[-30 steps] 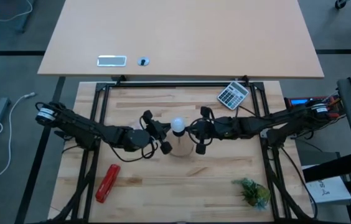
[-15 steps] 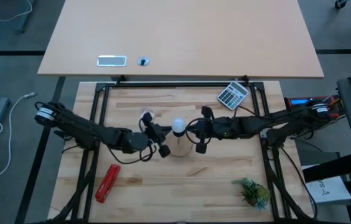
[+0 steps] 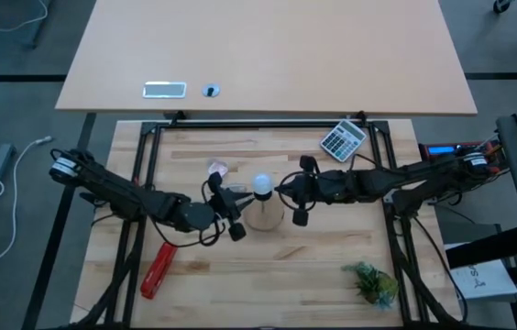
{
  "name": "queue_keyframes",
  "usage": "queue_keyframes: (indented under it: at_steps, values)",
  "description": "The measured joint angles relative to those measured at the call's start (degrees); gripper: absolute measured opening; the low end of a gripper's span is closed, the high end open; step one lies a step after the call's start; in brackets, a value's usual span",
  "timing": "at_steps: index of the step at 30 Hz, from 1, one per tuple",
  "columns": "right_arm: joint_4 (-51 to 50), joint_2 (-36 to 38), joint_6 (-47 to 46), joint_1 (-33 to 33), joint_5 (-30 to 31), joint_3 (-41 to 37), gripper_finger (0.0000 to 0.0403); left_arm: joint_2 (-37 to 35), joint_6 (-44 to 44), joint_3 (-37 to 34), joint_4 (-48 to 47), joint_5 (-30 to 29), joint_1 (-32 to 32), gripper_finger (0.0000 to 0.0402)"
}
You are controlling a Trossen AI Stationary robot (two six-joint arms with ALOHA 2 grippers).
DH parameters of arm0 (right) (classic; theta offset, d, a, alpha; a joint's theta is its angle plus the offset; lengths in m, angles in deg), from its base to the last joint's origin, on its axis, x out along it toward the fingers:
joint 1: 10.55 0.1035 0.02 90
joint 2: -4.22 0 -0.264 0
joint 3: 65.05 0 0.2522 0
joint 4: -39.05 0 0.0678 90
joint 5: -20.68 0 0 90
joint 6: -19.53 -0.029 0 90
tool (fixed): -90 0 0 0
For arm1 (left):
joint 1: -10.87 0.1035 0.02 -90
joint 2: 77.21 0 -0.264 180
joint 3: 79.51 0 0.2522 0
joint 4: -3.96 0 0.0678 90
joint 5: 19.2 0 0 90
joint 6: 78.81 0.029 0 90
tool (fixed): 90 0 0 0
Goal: Screw lightbulb
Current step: Insert the lightbulb into the brown lamp
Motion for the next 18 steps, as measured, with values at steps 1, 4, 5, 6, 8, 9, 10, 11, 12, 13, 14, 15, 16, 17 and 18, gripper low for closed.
queue_keyframes:
  at_steps: [1, 4, 5, 6, 8, 9, 10, 11, 12, 13, 14, 15, 16, 17, 18]
  values:
    - [0.1, 0.0, 0.1, 0.0, -1.0, 0.0, 0.0004, 0.2, 0.0, 0.0, 0.1, 0.0, 0.0, 0.0060]
    - [0.1, 0.0, 0.7, 0.0, -2.5, 0.0, 0.0020, 0.4, 0.0, 0.0, 0.7, -0.2, 0.3, 0.0085]
    - [0.1, 0.0, 1.0, 0.0, -2.5, 0.0, 0.0028, 0.4, 0.0, 0.0, 0.7, -0.2, 0.5, 0.0093]
    - [0.1, 0.0, 1.1, 0.0, -2.5, 0.0, 0.0036, 0.4, 0.0, 0.0, 0.7, -0.3, 0.6, 0.0101]
    - [0.2, 0.0, 1.1, 0.0, -2.5, 0.0, 0.0056, 0.4, 0.0, 0.0, 0.7, -0.3, 0.9, 0.0116]
    - [0.5, 0.0, 1.1, 0.0, -2.5, 0.0, 0.0067, 0.4, 0.0, 0.0, 0.8, -0.3, 0.9, 0.0122]
    - [1.0, 0.0, 1.2, 0.0, -2.5, 0.0, 0.0079, 0.4, 0.0, 0.0, 0.8, -0.3, 1.1, 0.0128]
    - [1.4, 0.0, 1.4, 0.0, -2.5, 0.0, 0.0091, 0.4, 0.0, 0.0, 1.0, -0.3, 1.3, 0.0134]
    - [1.9, -0.1, 1.6, 0.0, -2.5, 0.0, 0.0104, 0.4, 0.0, 0.0, 1.1, -0.3, 1.4, 0.0139]
    - [3.1, -0.7, 1.5, 0.0, -2.4, 0.0, 0.0116, 0.4, 0.0, 0.0, 1.1, -0.3, 1.6, 0.0143]
    - [4.3, -1.2, 1.5, 0.0, -2.3, 0.0, 0.0128, 0.4, 0.0, 0.0, 1.1, -0.3, 1.6, 0.0147]
    - [4.7, -1.7, 1.5, 0.0, -2.3, -0.1, 0.0140, 0.4, 0.0, 0.0, 1.1, -0.2, 1.7, 0.0150]
    - [5.5, -2.3, 1.5, 0.0, -2.3, -0.2, 0.0151, 0.4, 0.0, 0.0, 1.2, -0.2, 1.7, 0.0153]
    - [7.0, -2.9, 1.5, 0.0, -2.3, -0.2, 0.0162, 0.4, 0.0, 0.0, 1.3, -0.3, 1.7, 0.0155]
    - [8.0, -3.4, 1.5, 0.0, -2.3, -0.2, 0.0171, 0.4, 0.0, 0.0, 1.3, -0.2, 1.7, 0.0156]
